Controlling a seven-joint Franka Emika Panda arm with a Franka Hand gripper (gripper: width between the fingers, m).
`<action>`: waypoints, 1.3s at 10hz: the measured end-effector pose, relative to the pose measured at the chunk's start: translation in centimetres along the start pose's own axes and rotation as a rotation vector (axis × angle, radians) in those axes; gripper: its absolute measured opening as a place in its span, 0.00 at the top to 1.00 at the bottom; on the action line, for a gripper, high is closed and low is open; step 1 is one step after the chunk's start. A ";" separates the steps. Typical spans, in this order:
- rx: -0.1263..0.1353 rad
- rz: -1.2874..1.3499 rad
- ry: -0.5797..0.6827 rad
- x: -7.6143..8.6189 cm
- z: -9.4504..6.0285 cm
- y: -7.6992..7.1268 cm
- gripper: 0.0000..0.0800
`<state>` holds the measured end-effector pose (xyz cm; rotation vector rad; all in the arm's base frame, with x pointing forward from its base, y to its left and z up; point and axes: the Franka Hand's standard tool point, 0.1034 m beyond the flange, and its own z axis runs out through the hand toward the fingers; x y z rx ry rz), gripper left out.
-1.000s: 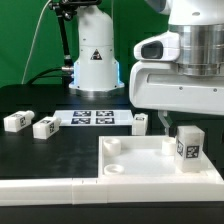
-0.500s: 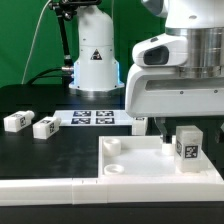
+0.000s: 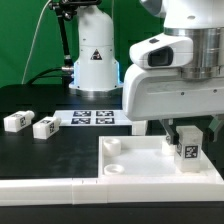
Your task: Assemble one leg
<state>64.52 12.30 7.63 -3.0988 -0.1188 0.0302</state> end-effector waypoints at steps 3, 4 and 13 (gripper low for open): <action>-0.001 0.004 0.000 0.0 0.0 0.1 0.64; -0.001 0.030 0.000 0.0 0.0 0.1 0.64; 0.036 0.965 0.000 -0.1 0.1 0.9 0.63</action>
Offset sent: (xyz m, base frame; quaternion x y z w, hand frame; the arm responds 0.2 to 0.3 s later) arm 0.0000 0.0000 0.0000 0.0000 0.0000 0.0799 0.9968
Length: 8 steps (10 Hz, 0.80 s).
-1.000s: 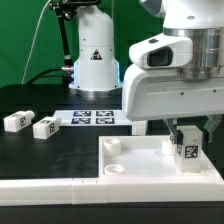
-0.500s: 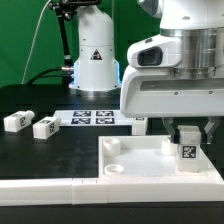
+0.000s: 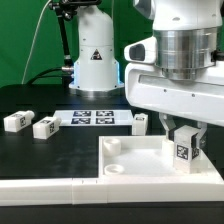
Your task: Assemble one leg
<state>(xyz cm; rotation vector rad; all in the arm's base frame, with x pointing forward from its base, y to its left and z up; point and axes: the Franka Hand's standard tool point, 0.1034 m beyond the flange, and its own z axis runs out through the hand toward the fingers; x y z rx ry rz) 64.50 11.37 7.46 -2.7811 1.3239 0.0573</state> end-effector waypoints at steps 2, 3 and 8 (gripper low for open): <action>-0.004 0.217 -0.001 -0.1 0.0 0.1 0.63; -0.006 0.305 -0.002 -0.1 0.0 0.1 0.63; -0.011 0.463 -0.003 -0.2 0.1 0.2 0.40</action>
Offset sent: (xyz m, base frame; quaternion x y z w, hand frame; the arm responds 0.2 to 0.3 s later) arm -0.0005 0.0007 -0.0011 -0.0025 0.0005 0.2435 0.9699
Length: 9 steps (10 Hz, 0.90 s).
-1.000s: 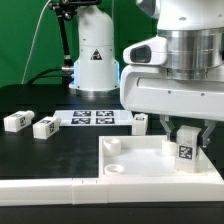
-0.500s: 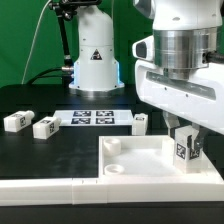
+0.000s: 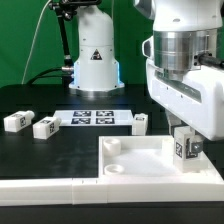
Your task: Assemble one leg
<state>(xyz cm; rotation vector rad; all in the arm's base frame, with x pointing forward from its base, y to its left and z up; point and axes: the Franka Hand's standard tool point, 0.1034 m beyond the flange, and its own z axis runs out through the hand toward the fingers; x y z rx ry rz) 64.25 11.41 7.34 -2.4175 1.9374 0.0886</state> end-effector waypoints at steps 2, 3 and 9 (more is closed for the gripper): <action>-0.001 -0.075 0.002 -0.1 0.0 0.0 0.25; -0.005 -0.154 0.001 -0.3 0.1 0.1 0.20; -0.022 -0.816 0.019 -1.0 0.3 0.1 0.19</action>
Offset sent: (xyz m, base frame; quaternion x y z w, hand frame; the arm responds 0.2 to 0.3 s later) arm -0.0051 0.0081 -0.0005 -0.0302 0.0008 -0.2858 0.9578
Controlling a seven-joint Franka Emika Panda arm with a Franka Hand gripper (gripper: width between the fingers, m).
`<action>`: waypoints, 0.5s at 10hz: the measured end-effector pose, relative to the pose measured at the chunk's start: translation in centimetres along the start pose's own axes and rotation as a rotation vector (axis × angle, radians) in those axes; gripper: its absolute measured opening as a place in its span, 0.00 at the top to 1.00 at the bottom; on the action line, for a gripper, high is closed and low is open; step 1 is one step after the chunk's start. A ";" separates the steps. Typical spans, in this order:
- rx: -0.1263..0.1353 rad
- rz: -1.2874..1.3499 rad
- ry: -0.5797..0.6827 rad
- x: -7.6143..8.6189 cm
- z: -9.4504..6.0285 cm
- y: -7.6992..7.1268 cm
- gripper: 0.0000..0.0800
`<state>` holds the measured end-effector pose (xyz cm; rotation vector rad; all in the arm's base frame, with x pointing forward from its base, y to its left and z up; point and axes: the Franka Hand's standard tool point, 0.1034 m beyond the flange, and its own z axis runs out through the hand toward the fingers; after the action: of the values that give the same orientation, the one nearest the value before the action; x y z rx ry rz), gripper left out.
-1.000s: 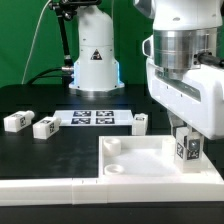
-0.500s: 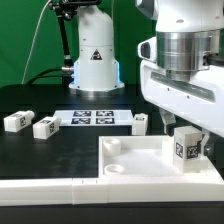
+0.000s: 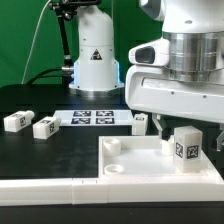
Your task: Assemble one leg
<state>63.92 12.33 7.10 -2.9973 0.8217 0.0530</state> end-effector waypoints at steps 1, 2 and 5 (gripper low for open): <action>0.000 -0.069 0.000 0.0 0.0 0.0 0.19; -0.008 -0.194 0.004 0.1 0.0 0.1 0.19; -0.015 -0.451 0.006 0.0 0.0 0.1 0.19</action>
Offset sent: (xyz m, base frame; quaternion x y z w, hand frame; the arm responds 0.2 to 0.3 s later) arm -0.0043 0.0061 0.0005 0.0077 -0.0148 -0.2074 0.9781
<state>63.90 12.23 7.08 -3.1148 0.1305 0.0379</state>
